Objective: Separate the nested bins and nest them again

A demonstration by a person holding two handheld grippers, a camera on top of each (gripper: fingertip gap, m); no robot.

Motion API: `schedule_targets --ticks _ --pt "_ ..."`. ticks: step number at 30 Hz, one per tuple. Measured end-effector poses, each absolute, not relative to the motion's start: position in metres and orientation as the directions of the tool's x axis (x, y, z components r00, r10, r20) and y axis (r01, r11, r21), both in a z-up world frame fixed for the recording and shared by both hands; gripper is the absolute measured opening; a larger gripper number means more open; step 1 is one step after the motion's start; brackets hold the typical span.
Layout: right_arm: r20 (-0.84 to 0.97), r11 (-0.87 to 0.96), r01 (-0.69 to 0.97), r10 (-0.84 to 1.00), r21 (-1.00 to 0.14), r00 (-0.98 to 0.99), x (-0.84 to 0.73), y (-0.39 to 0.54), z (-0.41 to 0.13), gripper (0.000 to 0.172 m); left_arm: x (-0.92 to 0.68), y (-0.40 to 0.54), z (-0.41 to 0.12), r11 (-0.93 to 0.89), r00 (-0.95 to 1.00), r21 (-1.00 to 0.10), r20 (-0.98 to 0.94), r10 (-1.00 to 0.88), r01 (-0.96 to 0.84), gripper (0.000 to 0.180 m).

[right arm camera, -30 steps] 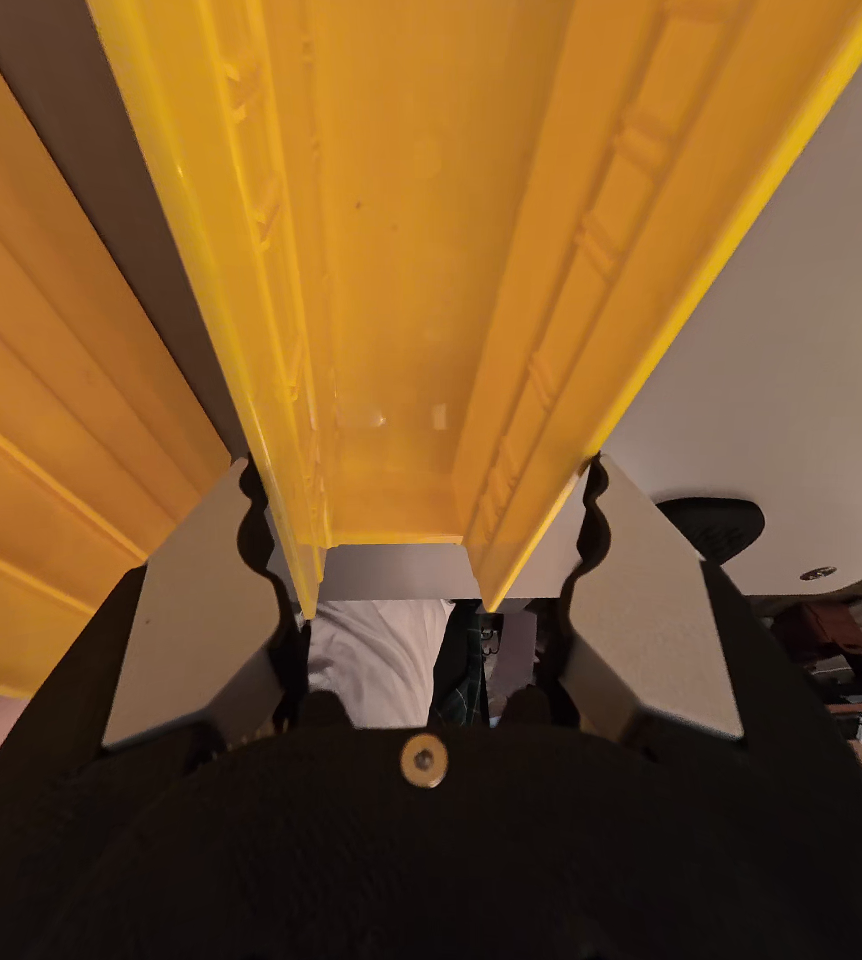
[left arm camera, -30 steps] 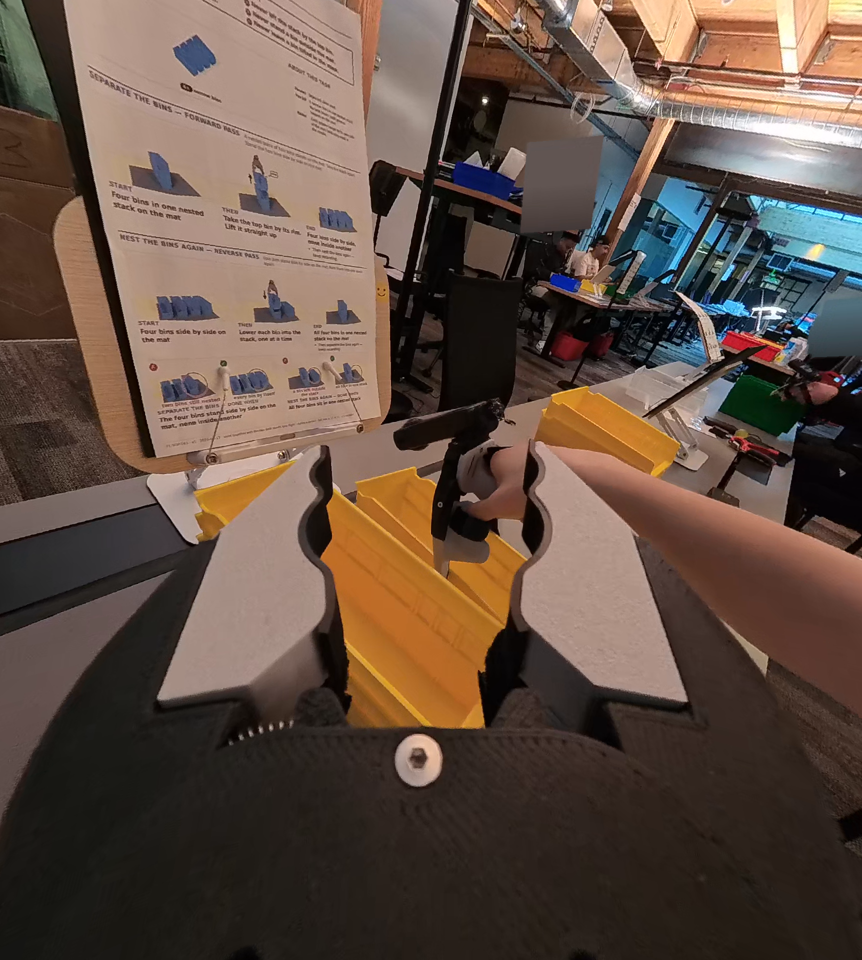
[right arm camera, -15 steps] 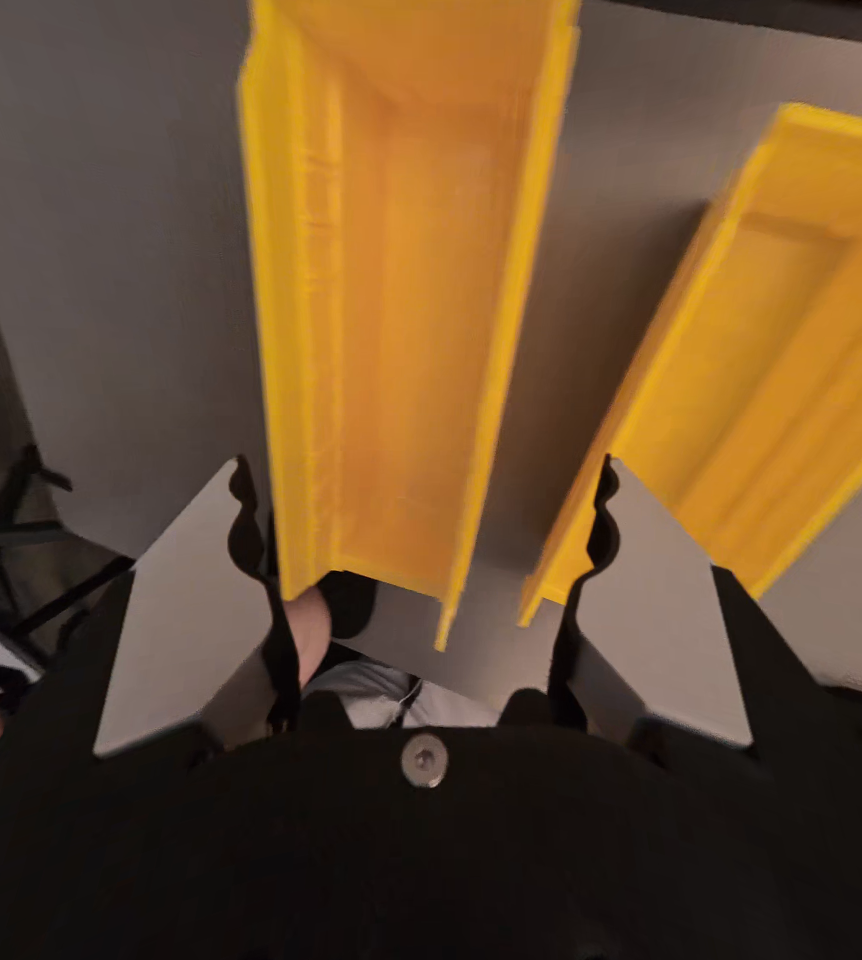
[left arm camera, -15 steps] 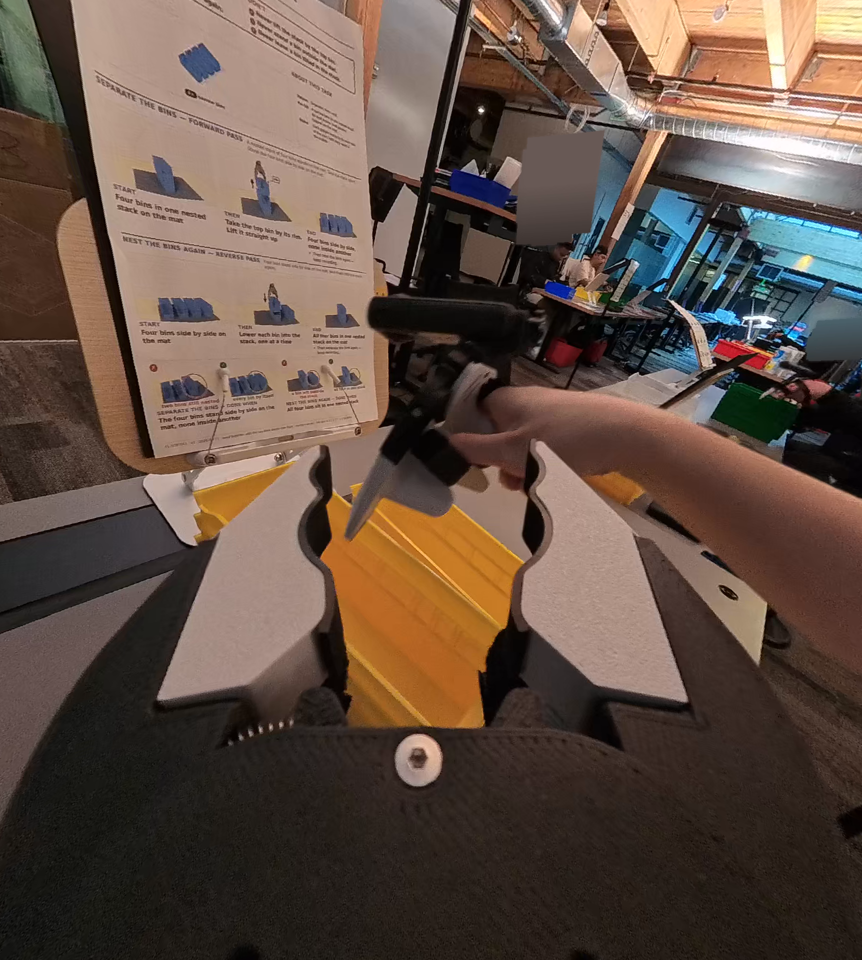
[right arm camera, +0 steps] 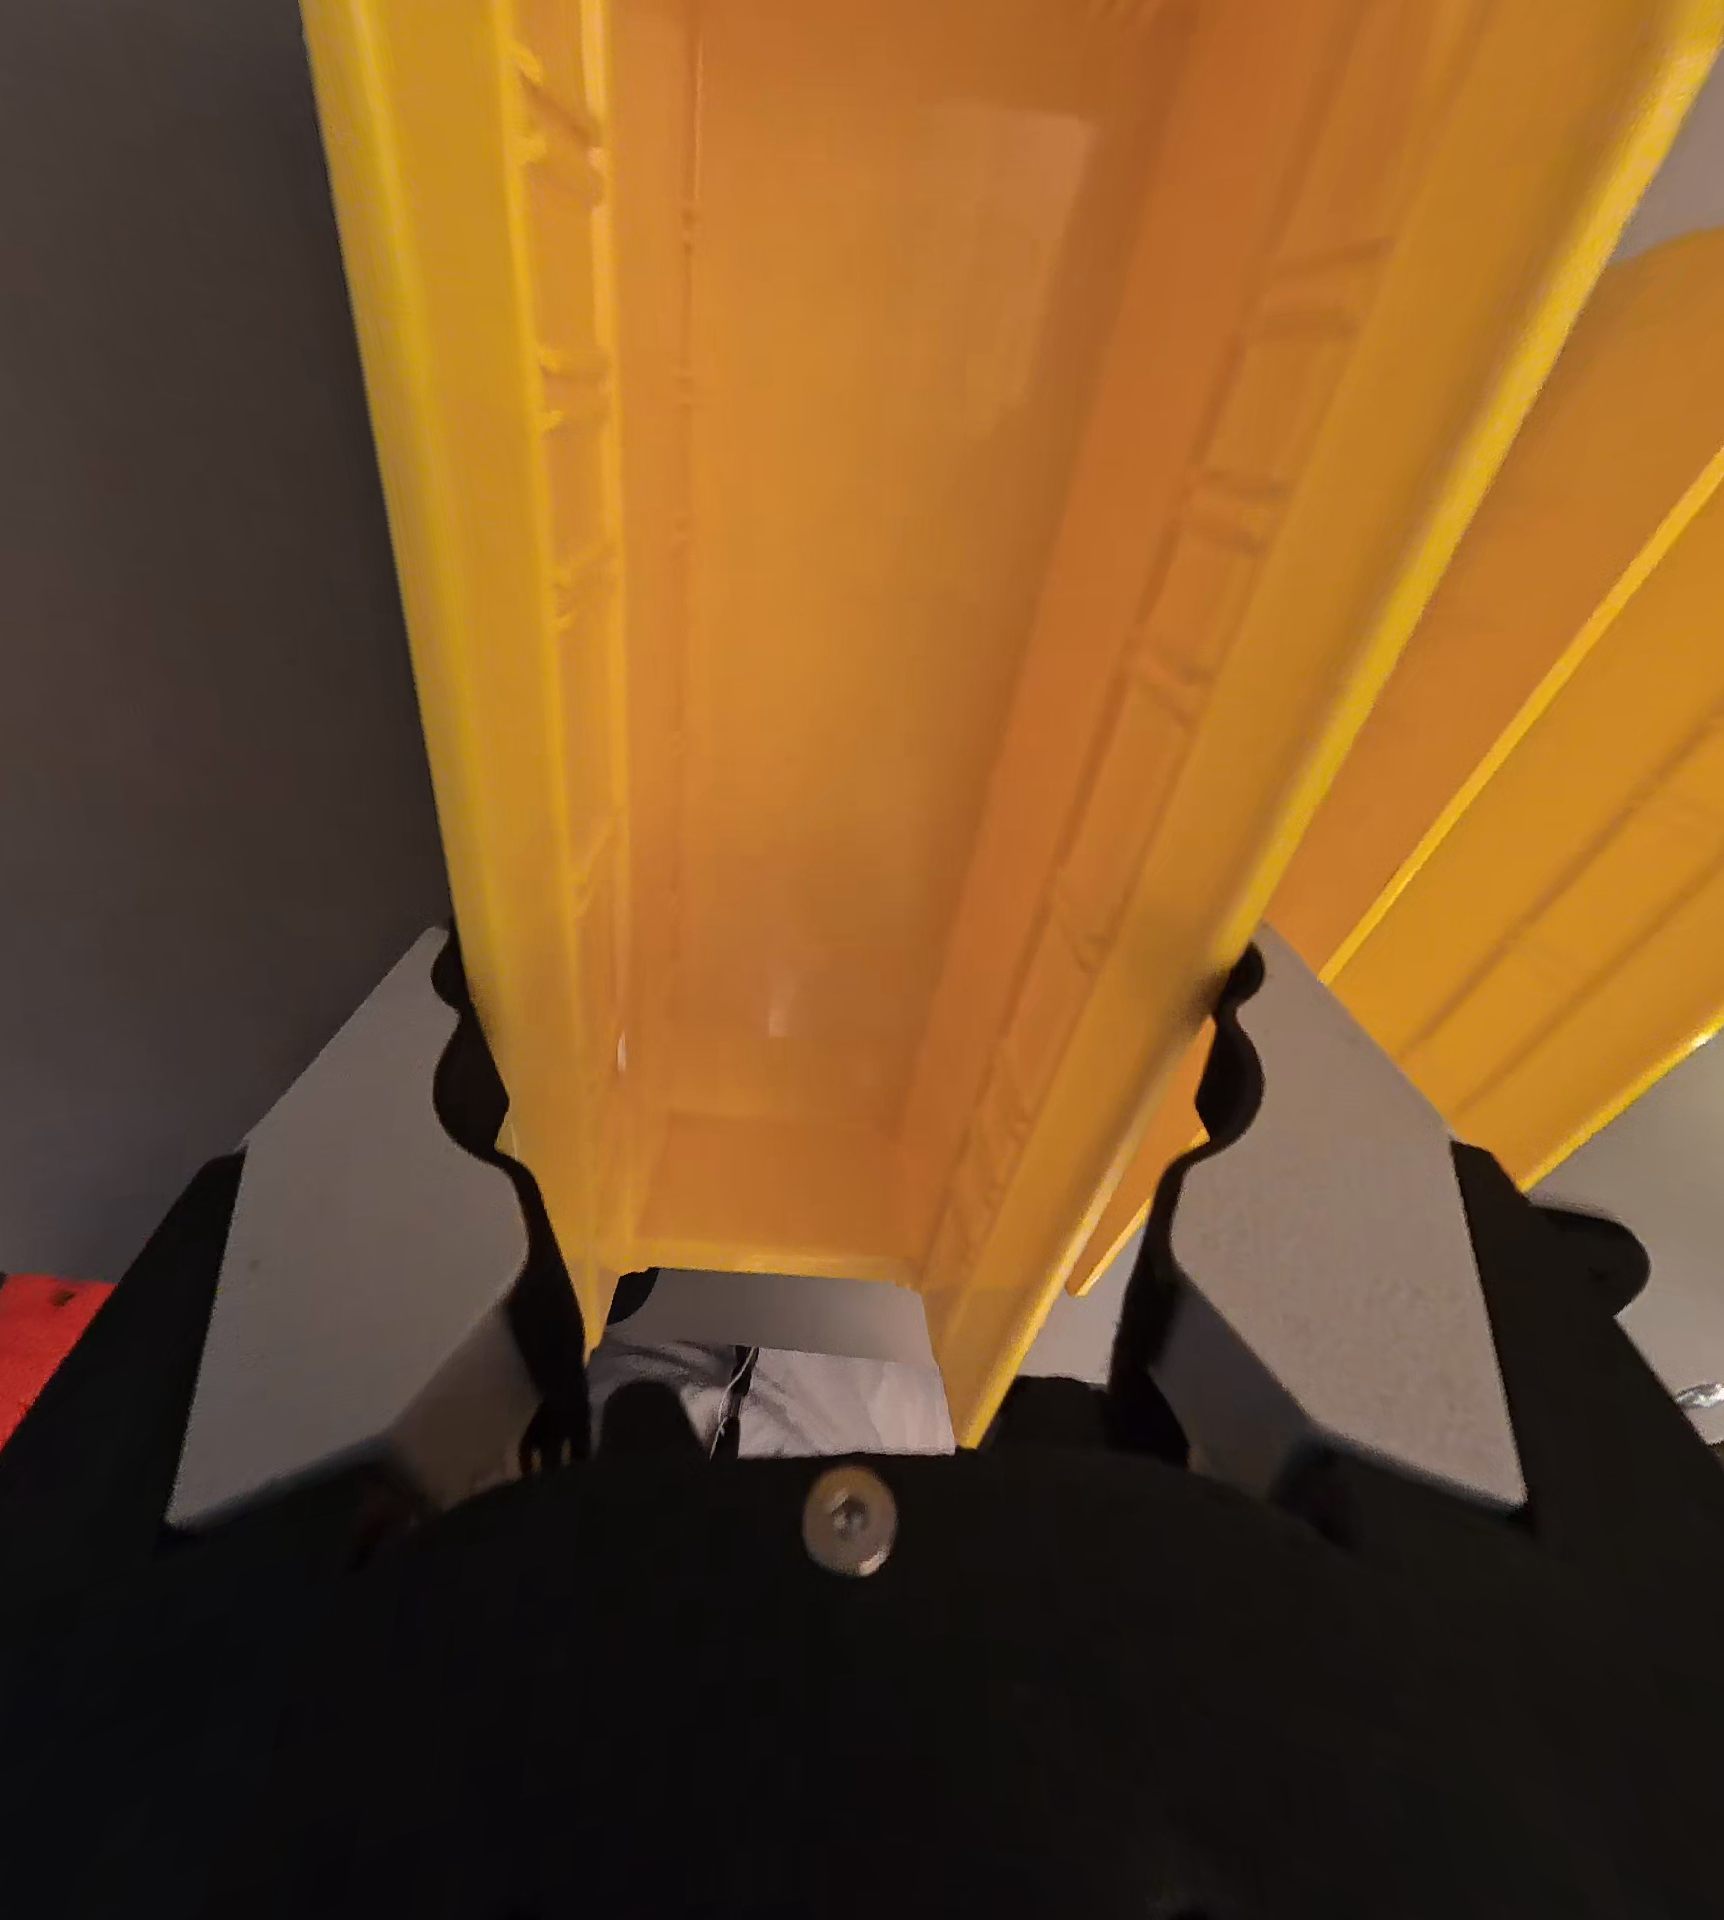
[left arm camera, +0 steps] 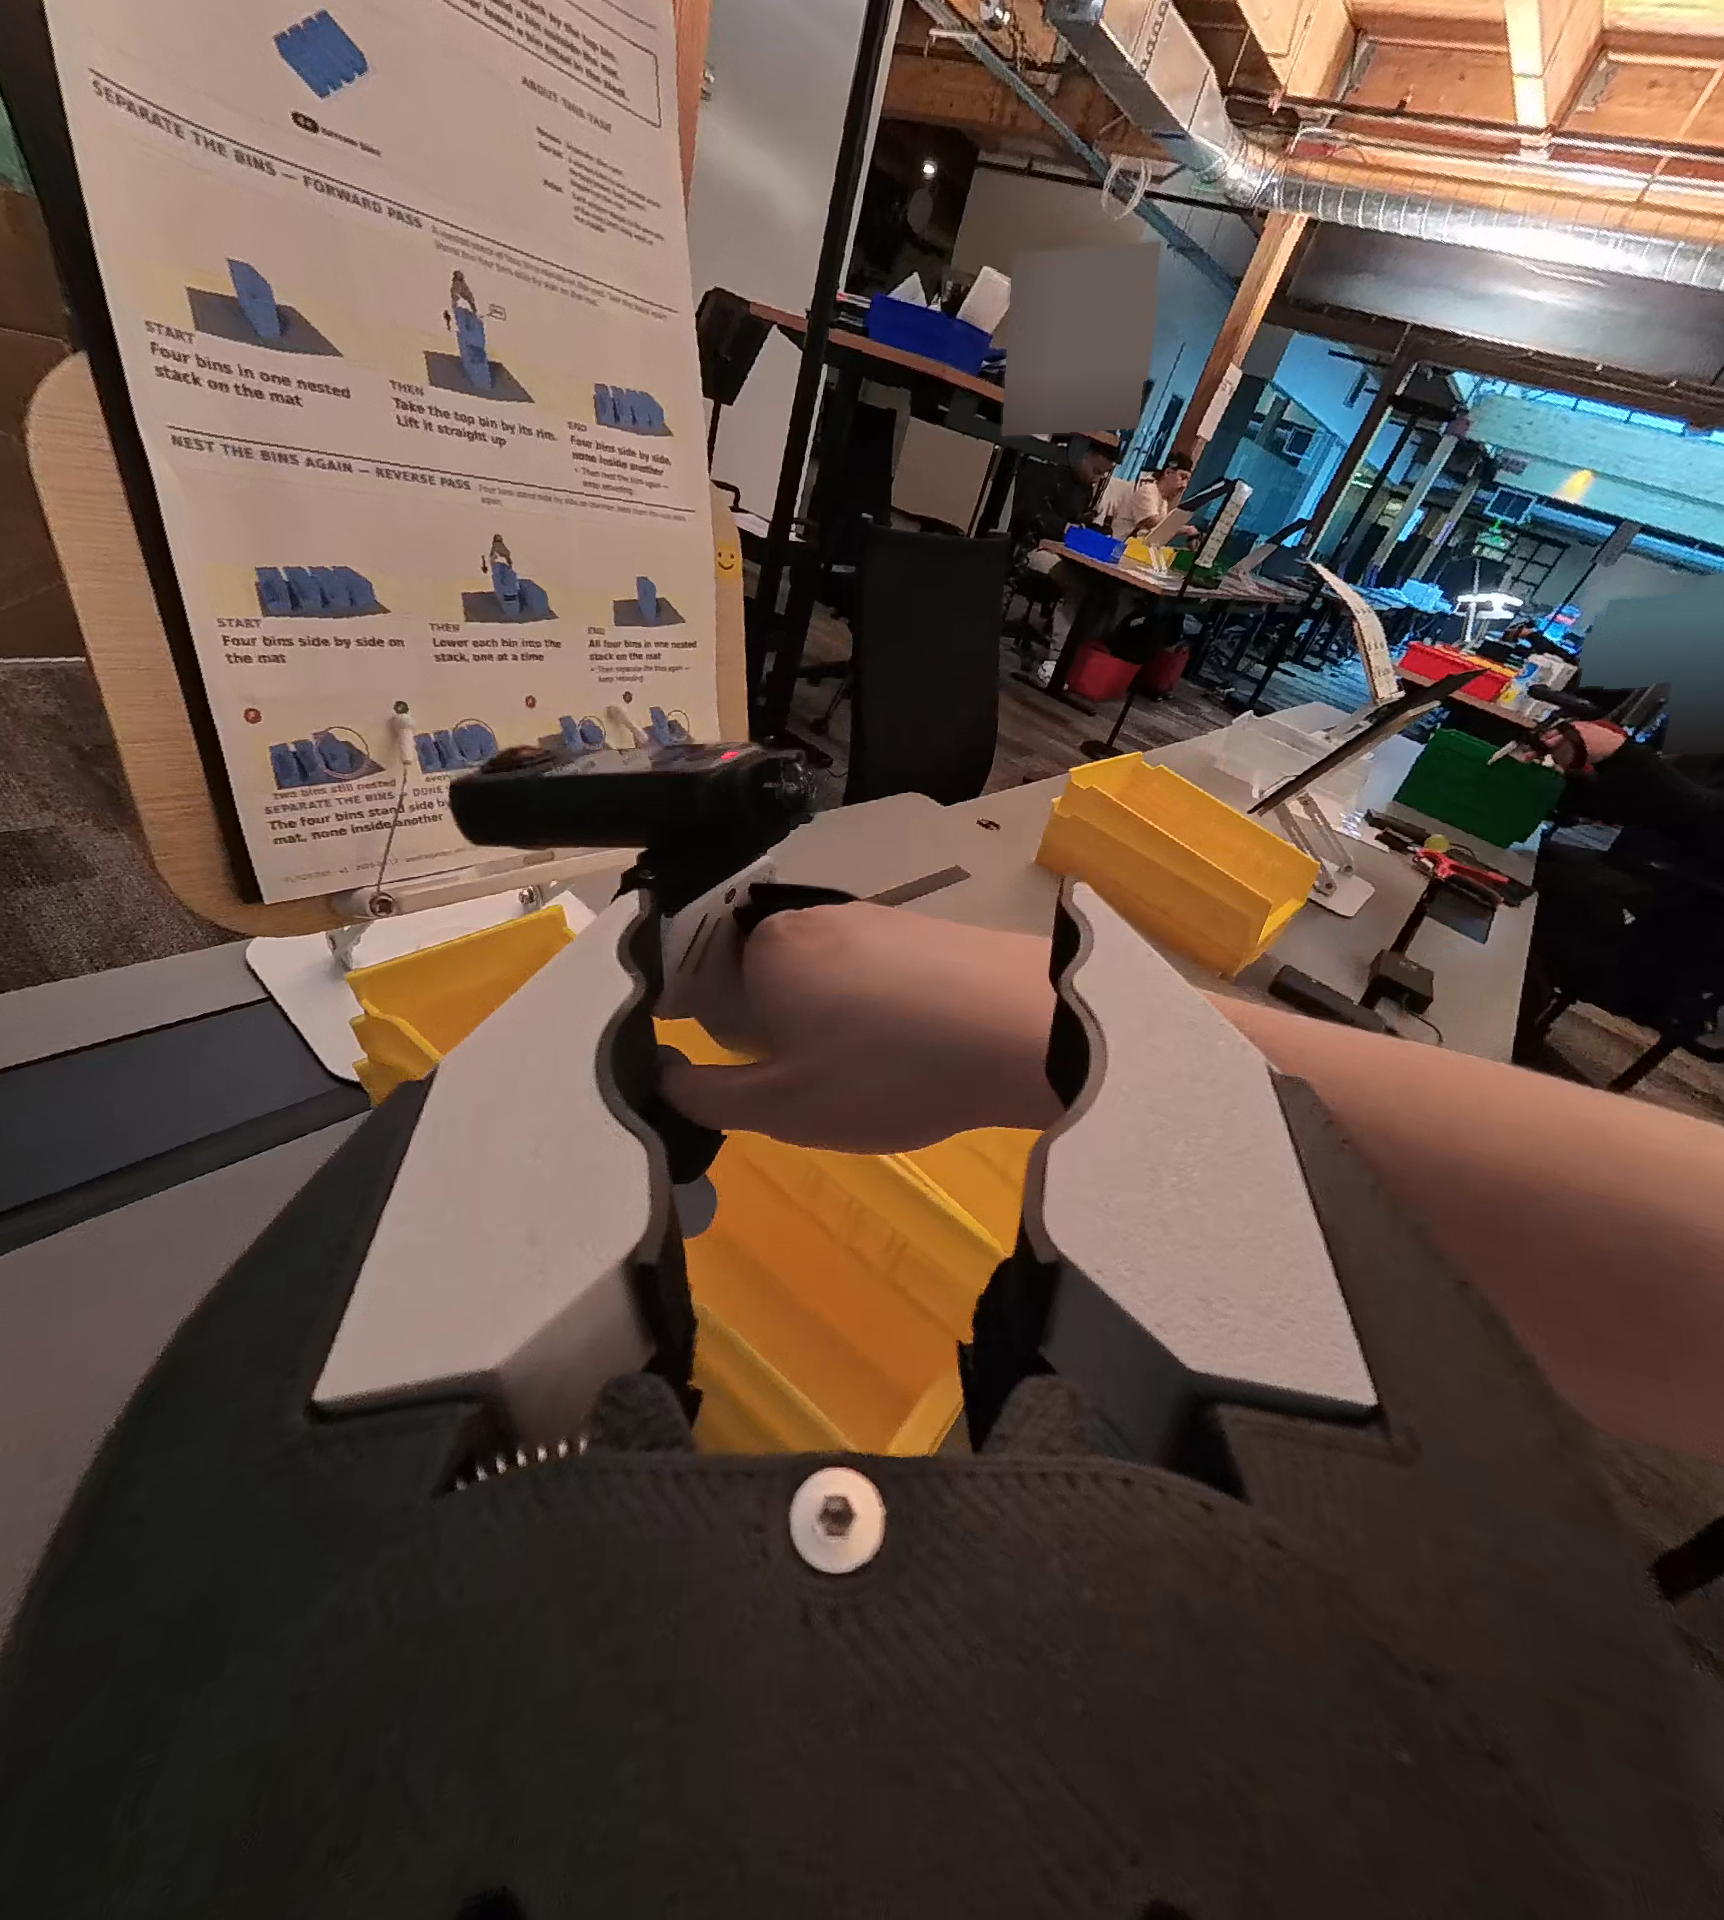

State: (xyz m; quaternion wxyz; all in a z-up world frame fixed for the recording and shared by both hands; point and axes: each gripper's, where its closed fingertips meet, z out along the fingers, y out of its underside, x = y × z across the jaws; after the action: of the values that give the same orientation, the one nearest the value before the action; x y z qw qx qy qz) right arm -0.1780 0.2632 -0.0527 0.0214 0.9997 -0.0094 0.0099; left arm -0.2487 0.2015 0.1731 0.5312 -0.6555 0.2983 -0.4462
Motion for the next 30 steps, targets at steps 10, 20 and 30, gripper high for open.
schedule_targets --ticks 10,20,30 --pt "0.037 -0.991 -0.021 -0.016 0.134 0.999 -0.180 0.254 -0.051 0.117 -0.243 0.200 0.170 -0.257 0.424 -0.965 0.256 -0.869 0.057 0.074" --pt "0.025 -0.986 -0.036 -0.032 0.164 0.999 -0.179 0.252 -0.049 0.115 -0.242 0.200 0.170 -0.256 0.424 -0.965 0.254 -0.869 0.052 0.074" --pt "-0.004 -0.981 -0.071 -0.073 0.179 0.997 -0.178 0.252 -0.042 0.115 -0.243 0.199 0.170 -0.256 0.422 -0.965 0.254 -0.871 0.053 0.074"
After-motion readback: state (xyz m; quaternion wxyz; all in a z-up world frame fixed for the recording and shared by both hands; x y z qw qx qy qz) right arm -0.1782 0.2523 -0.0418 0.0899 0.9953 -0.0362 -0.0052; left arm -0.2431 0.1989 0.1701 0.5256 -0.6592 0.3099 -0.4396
